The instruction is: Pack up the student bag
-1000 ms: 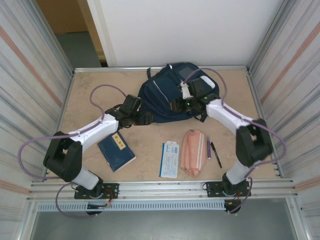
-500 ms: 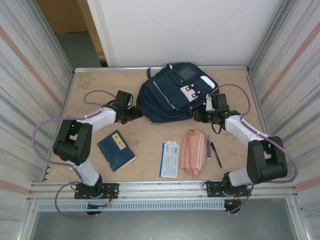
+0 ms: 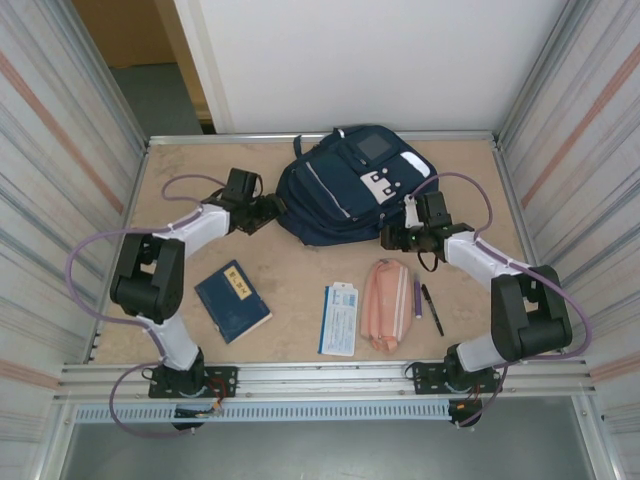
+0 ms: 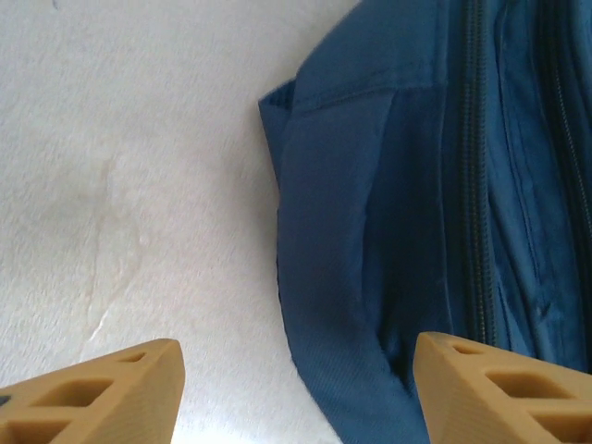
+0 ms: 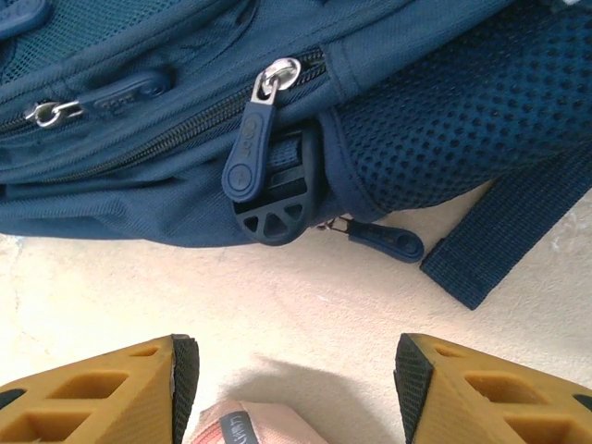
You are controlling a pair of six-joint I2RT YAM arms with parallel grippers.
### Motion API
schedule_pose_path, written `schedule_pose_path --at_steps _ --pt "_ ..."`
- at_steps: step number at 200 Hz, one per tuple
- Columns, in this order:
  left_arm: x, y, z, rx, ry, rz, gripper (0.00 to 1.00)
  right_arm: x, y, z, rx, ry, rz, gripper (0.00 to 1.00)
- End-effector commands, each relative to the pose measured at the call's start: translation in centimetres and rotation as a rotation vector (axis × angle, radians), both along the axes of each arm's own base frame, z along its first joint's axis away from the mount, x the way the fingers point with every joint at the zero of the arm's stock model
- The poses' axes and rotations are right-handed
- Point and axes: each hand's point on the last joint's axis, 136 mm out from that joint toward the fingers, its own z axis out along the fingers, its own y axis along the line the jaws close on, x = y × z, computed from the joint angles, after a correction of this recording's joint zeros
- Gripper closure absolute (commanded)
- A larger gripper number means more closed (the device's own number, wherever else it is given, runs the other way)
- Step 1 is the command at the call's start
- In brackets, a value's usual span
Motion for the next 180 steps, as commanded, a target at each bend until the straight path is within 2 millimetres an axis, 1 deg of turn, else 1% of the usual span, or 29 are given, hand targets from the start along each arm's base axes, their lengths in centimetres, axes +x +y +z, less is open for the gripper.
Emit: schedule_pose_path --at_steps 1,6,11,21,26,30,39,50,64,83,93,111,128,139,145,164,180 --pt "0.0 0.8 -2.0 0.067 0.063 0.012 0.38 0.3 -0.3 0.2 -0.022 0.010 -0.013 0.40" --pt "0.2 0.7 -2.1 0.066 0.065 0.004 0.39 0.3 -0.4 0.0 -0.027 0.020 -0.017 0.36" --pt "0.4 0.5 -2.3 0.065 0.067 -0.005 0.39 0.2 -0.5 -0.1 -0.027 0.032 -0.012 0.30" --pt "0.9 0.1 -2.4 0.056 0.069 -0.023 0.39 0.1 -0.5 -0.5 -0.026 0.051 0.012 0.05" --pt "1.0 -0.1 -2.5 0.049 0.073 -0.030 0.39 0.0 -0.6 -0.8 -0.034 0.060 0.018 0.05" --pt "1.2 -0.3 -2.7 0.045 0.075 -0.036 0.39 0.1 -0.7 -1.0 -0.042 0.060 0.020 0.01" --pt "1.5 -0.6 -2.8 0.036 0.074 -0.046 0.42 0.2 -0.7 -1.1 -0.047 0.065 0.033 0.04" --pt "1.7 -0.8 -2.9 0.033 0.076 -0.051 0.48 0.5 -0.5 -0.9 -0.063 0.053 0.055 0.05" --pt "1.9 -0.7 -2.6 0.031 0.068 -0.057 0.61 0.9 0.1 -0.5 -0.068 0.056 0.080 0.06" --pt "1.8 -1.0 -0.7 0.003 0.035 -0.094 0.79 1.4 0.7 -0.6 -0.102 0.073 0.121 0.08" --pt "1.6 -1.2 0.5 -0.007 0.023 -0.116 0.85 1.5 1.1 -1.0 -0.112 0.084 0.139 0.10" --pt "1.0 -1.9 2.9 -0.040 -0.003 -0.158 1.00 1.2 1.8 -1.4 -0.083 0.103 0.168 0.15" --pt "0.6 -2.5 5.1 -0.075 -0.037 -0.188 1.00 1.1 1.8 -1.7 -0.089 0.105 0.182 0.15" --pt "0.3 -2.6 6.6 -0.077 -0.058 -0.204 1.00 0.9 1.8 -1.8 -0.092 0.113 0.190 0.16" --pt "0.2 -2.6 7.5 -0.075 -0.070 -0.211 1.00 0.7 1.9 -1.9 -0.084 0.117 0.191 0.17" --pt "0.1 -2.5 10.3 -0.066 -0.126 -0.228 1.00 -0.3 2.8 -1.9 -0.040 0.119 0.206 0.19" --pt "-0.1 -2.6 12.3 -0.073 -0.166 -0.246 1.00 -0.8 3.3 -1.8 -0.069 0.108 0.236 0.18"
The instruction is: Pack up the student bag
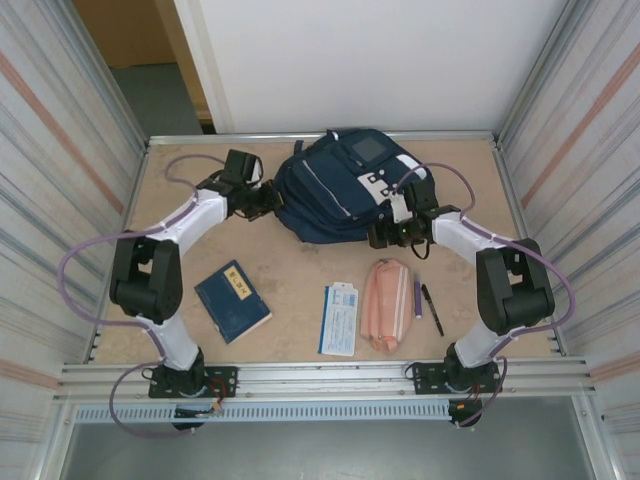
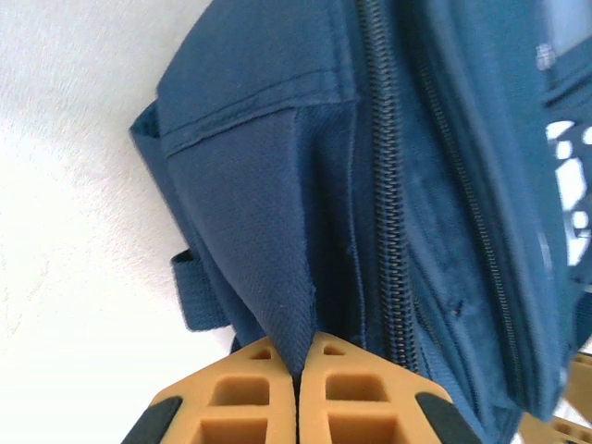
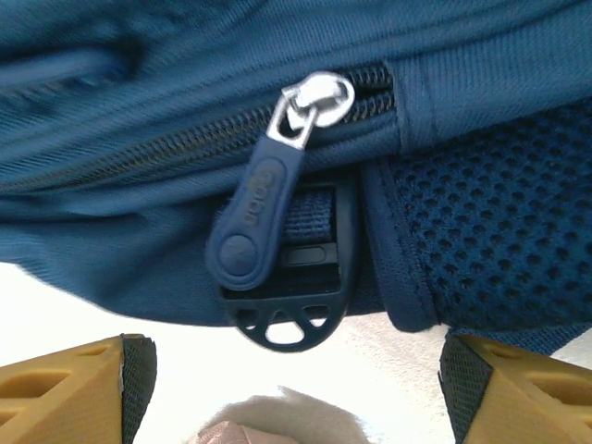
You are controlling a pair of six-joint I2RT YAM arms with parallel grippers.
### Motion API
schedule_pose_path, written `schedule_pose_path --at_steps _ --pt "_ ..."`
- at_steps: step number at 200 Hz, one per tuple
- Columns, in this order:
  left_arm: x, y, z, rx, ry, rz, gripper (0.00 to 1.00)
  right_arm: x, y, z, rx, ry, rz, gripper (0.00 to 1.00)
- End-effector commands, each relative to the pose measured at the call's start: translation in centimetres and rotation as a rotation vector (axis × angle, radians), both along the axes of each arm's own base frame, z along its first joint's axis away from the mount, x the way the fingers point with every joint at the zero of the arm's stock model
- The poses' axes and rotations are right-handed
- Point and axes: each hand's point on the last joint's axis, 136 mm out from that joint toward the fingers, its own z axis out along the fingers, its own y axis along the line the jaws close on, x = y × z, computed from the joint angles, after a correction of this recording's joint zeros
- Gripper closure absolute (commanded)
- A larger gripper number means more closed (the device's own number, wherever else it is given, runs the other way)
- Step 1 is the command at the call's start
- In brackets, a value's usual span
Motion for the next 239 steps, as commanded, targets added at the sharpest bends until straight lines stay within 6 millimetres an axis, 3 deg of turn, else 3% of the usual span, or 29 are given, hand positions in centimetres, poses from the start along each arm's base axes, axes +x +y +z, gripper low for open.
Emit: schedule_pose_path --at_steps 1,43,82,145,175,214,239 --pt "-0.2 -0.1 6.4 -0.035 -0.126 -0.055 1.00 -1.7 1.2 0.0 0.001 0.013 0.069 0.18" --pt "-1.4 -1.1 10.2 -0.094 -0.127 -0.109 1.00 -1.7 2.5 0.5 0.001 -0.002 0.099 0.21" --pt "-2.5 -1.3 13.1 -0.116 -0.178 -0.142 1.00 -0.2 2.7 1.9 0.011 -0.088 0.081 0.26" --pt "-3.7 -0.8 14.5 -0.086 -0.210 -0.165 1.00 -0.4 2.8 2.2 0.035 -0.127 0.120 0.42" --pt "-4.1 -0.8 14.6 -0.091 -0.209 -0.169 1.00 -0.7 3.7 2.9 0.089 -0.135 0.158 0.59" --pt "-4.5 -0.8 14.4 -0.078 -0.202 -0.192 1.00 -1.2 4.7 3.2 0.143 -0.134 0.188 0.99" --pt "-4.6 -0.7 13.7 -0.071 -0.189 -0.195 1.00 -1.8 5.6 3.6 0.174 -0.130 0.212 1.00"
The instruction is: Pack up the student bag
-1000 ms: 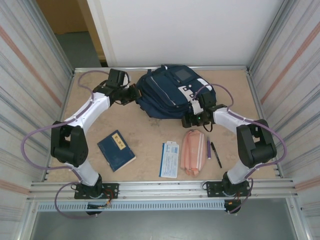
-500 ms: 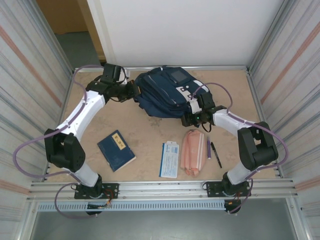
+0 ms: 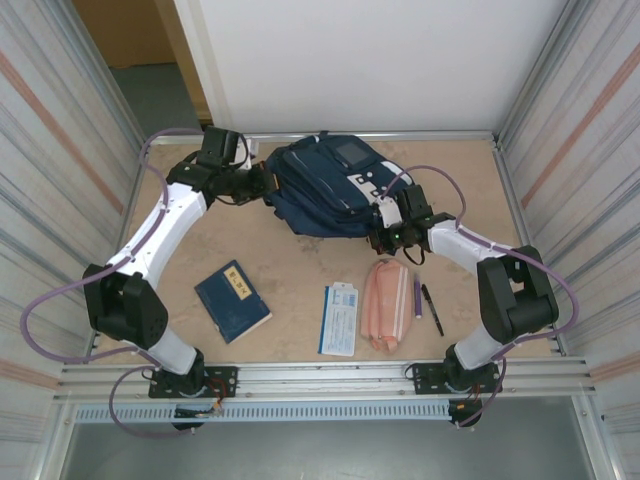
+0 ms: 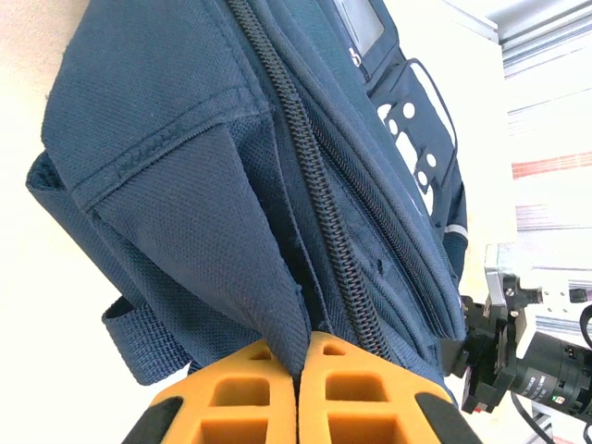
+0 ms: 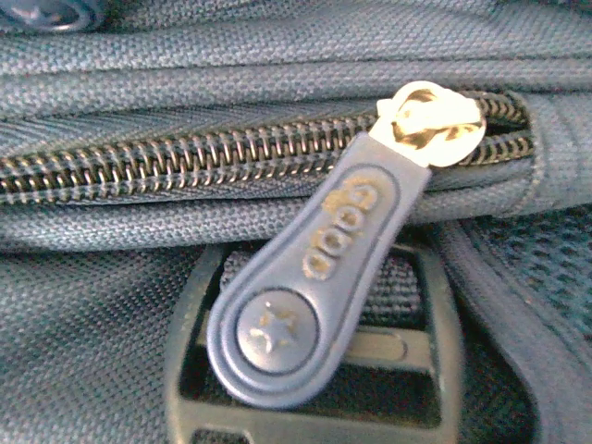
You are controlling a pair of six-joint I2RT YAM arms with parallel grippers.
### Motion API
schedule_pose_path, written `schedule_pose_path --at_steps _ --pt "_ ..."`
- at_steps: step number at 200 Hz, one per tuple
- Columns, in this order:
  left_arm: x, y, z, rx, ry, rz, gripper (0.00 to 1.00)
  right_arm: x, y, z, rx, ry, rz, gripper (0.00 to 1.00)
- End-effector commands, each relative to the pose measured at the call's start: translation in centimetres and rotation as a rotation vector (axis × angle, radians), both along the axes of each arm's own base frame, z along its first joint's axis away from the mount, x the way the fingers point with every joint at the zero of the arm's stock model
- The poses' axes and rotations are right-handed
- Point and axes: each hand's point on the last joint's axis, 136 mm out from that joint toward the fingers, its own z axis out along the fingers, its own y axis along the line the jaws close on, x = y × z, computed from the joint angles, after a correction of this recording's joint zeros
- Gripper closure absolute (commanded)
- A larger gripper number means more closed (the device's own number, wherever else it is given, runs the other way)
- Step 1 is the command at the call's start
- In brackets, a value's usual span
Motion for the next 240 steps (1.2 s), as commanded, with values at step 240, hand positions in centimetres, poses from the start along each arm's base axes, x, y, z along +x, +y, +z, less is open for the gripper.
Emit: schedule_pose_path --at_steps 240 --pt "4.5 -3.1 -4.7 -0.204 -0.053 0.124 1.00 -6.4 17.2 4.1 0.239 0.270 0.280 0.96"
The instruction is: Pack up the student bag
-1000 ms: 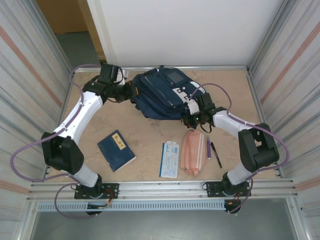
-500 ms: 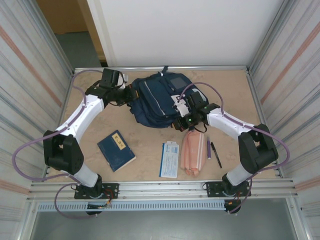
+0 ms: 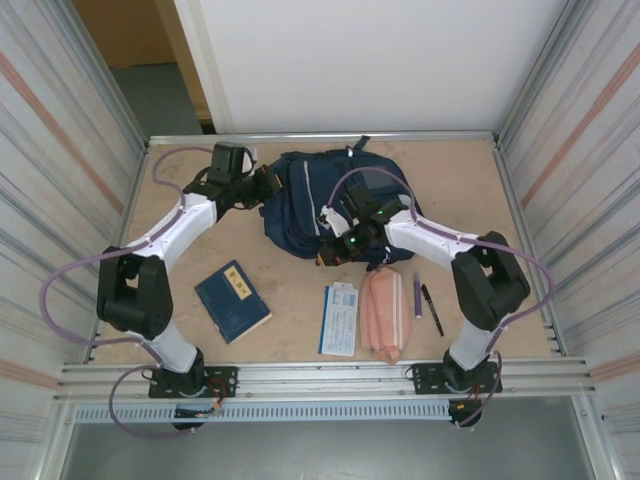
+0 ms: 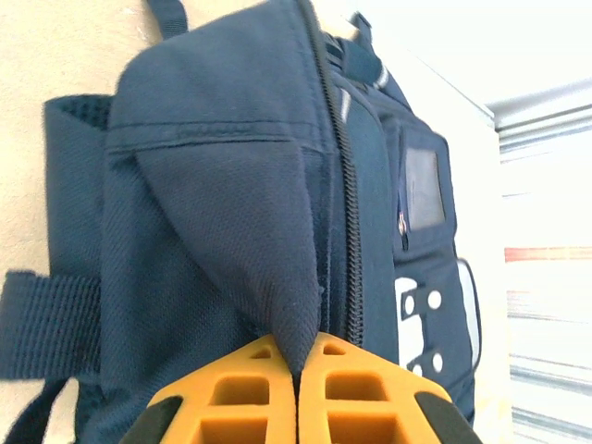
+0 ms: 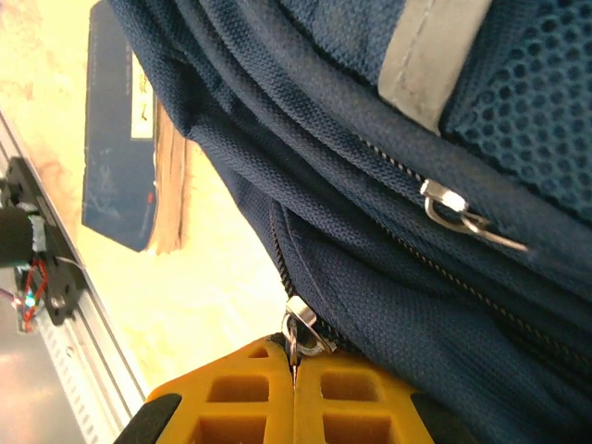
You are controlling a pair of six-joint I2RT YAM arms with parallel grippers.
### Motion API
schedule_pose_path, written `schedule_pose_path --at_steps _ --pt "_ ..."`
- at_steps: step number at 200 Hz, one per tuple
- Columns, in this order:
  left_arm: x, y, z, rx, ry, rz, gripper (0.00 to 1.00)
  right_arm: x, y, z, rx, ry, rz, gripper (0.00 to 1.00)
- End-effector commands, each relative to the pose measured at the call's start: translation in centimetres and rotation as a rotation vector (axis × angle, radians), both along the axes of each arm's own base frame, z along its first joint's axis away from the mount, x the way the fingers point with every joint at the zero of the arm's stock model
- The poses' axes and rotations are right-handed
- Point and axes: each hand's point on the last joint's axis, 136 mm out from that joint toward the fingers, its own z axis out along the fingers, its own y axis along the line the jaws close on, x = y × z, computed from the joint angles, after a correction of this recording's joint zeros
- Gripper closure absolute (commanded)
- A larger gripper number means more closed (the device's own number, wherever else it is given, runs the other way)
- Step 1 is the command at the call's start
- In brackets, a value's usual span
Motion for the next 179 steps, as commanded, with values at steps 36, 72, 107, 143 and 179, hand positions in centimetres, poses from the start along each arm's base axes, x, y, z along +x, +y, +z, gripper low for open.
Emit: schedule_pose_path --at_steps 36,72,107,143,179 --pt "-0.1 -0.9 -2.5 -0.035 0.031 -0.023 1.00 2.5 3.2 -0.3 0.027 -0.054 -0.063 0.94" --pt "0.2 2.6 -5.7 0.000 0.075 0.023 1.00 4.9 1.4 -1.6 -0.022 -0.085 -0.069 0.94" --pt "-0.3 3.1 -6.1 0.032 0.076 -0.064 0.59 6.9 0.9 -1.7 -0.055 -0.119 -0.072 0.94" --pt "-3.3 4.5 -4.8 0.089 0.107 -0.093 0.51 6.1 3.5 -0.3 0.118 -0.037 0.019 0.62" --pt "-9.4 0.2 -6.5 0.067 0.181 -0.253 0.55 5.8 2.3 2.7 0.186 -0.066 0.016 0.44"
